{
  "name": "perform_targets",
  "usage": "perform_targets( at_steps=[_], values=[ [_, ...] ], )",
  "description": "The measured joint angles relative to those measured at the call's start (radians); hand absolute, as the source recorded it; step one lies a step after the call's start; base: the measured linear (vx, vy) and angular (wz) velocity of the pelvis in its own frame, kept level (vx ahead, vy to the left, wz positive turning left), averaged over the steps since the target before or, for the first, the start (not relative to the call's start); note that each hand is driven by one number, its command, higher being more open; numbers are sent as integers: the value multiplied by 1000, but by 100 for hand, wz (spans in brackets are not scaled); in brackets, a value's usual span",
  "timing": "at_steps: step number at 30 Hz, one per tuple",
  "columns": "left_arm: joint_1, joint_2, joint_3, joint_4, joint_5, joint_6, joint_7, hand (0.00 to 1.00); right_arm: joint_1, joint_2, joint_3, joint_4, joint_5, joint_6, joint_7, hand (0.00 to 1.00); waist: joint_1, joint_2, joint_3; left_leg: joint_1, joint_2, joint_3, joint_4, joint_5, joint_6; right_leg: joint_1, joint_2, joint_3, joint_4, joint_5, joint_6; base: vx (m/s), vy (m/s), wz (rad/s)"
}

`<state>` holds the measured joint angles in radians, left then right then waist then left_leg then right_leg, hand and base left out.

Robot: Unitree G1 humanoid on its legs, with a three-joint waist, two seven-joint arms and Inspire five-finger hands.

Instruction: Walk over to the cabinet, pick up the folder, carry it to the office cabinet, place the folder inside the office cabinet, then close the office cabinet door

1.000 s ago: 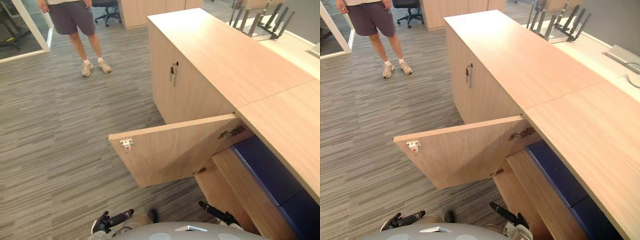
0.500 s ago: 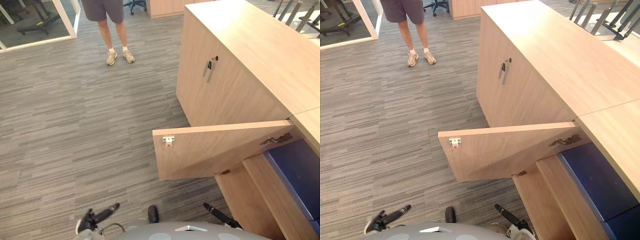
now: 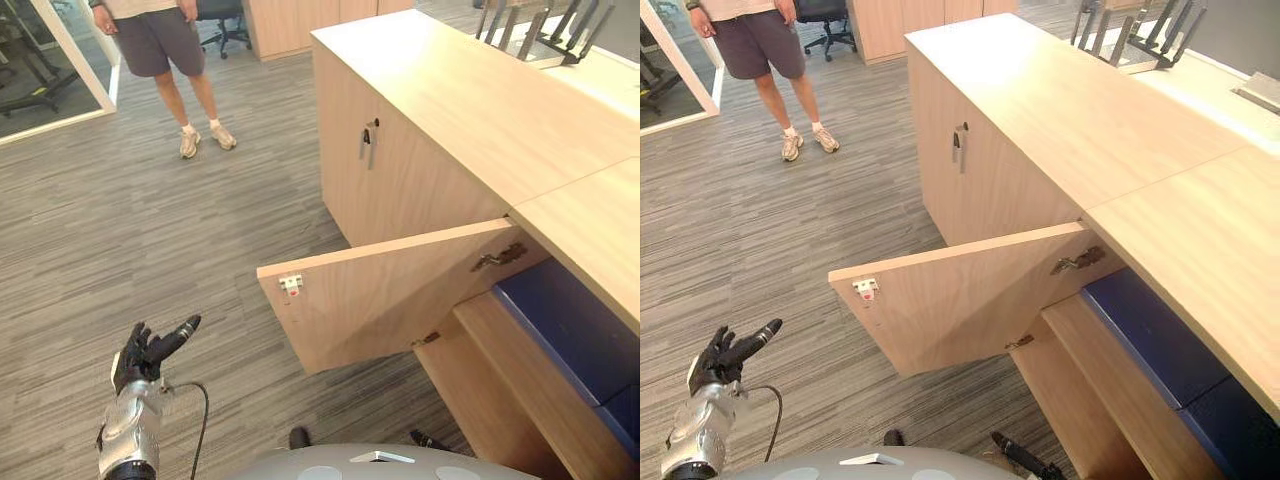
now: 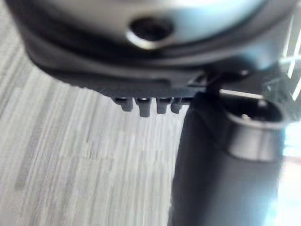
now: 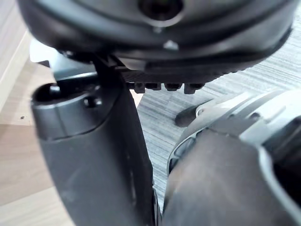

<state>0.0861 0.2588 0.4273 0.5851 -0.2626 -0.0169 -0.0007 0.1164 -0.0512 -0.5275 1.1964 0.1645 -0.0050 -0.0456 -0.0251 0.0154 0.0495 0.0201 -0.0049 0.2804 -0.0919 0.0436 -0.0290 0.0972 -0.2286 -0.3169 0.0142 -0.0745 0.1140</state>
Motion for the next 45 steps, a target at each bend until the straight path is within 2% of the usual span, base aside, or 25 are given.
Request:
perform_targets(
  at_steps=[1, 3, 6, 9, 12, 15, 20, 24, 28, 32, 36, 39, 45],
  values=[
    [-6, 7, -3, -14, 54, 9, 4, 100, 8, 2, 1, 0, 0, 0, 2, 100, 0, -1, 0, 0, 0, 0, 0, 0, -2, 0, 4, 2, 0, -1, -2, 44, -61, -7],
    [-12, 49, -38, -84, 315, 42, 25, 100, 13, 5, 15, -7, 1, 1, 16, 100, -1, -4, -1, 2, 15, 7, 0, -1, -5, -1, 13, 9, -2, -2, -4, 53, -51, -9],
    [-21, 109, -99, -130, 530, 43, 34, 100, 20, 6, 29, -17, 1, 0, 33, 100, 4, -12, -6, 6, 17, 14, 0, -2, -10, -1, 22, 18, -2, -6, -10, 70, -37, -7],
    [-56, 159, -183, -137, 707, 33, 56, 100, 23, 5, 30, -17, 0, -1, 38, 100, 7, -16, -9, 8, 21, 14, 1, -4, -13, 0, 27, 21, -1, -7, -12, 86, -36, -1],
    [-64, 193, -270, -137, 792, 8, 63, 100, 23, 6, 30, -17, -3, -1, 41, 100, 2, -19, -11, 16, 23, 20, 4, -4, -13, 1, 28, 26, 3, -5, -15, 58, -19, -5],
    [-82, 219, -380, -136, 834, -18, 61, 100, 23, 4, 27, -15, -48, 0, 49, 100, -2, -19, -11, 27, 34, 25, 4, -4, -14, 5, 38, 37, 4, 5, -29, 28, -24, -9],
    [-96, 233, -561, -147, 905, -80, 44, 100, 23, -5, 13, -34, -240, -1, 87, 100, -9, -20, -13, 27, 39, 37, 4, -3, -16, -10, 40, 49, 12, 6, -29, -33, -29, -12],
    [-96, 232, -720, -161, 955, -127, 17, 100, 20, -11, -11, -43, -318, -2, 108, 100, -13, -21, -13, 26, 49, 43, 1, -1, -19, -27, 41, 54, 29, 6, -27, -75, -20, -9],
    [-95, 242, -764, -163, 977, -127, 9, 100, 20, -13, -13, -44, -331, -2, 108, 100, -11, -20, -12, 23, 46, 43, 1, 5, -16, -33, 37, 55, 33, 3, -23, -89, 4, -3],
    [-95, 246, -815, -163, 973, -131, -18, 100, 20, -13, -12, -45, -344, -2, 107, 100, -11, -23, -11, 14, 40, 41, 0, 7, -17, -44, 28, 54, 32, -4, -2, -71, 18, 0],
    [-94, 247, -893, -163, 976, -163, -36, 100, 19, -14, -9, -44, -344, 0, 104, 100, -10, -27, -12, 3, 27, 35, 1, 11, -9, -44, 17, 53, 16, 3, 10, -5, 36, 5],
    [-94, 248, -906, -161, 976, -164, -40, 100, 18, -14, 0, -44, -343, 0, 101, 100, -11, -36, -13, 3, 18, 36, 1, 13, -4, -43, 11, 55, 15, 12, 22, 43, 39, 0],
    [-127, 253, -904, -143, 977, -157, -40, 100, 18, -10, -3, -43, -341, 1, 104, 100, -19, -44, -16, 4, -1, 34, 1, 13, -4, -40, -2, 54, 15, 15, 21, 36, 27, 0]
  ],
)
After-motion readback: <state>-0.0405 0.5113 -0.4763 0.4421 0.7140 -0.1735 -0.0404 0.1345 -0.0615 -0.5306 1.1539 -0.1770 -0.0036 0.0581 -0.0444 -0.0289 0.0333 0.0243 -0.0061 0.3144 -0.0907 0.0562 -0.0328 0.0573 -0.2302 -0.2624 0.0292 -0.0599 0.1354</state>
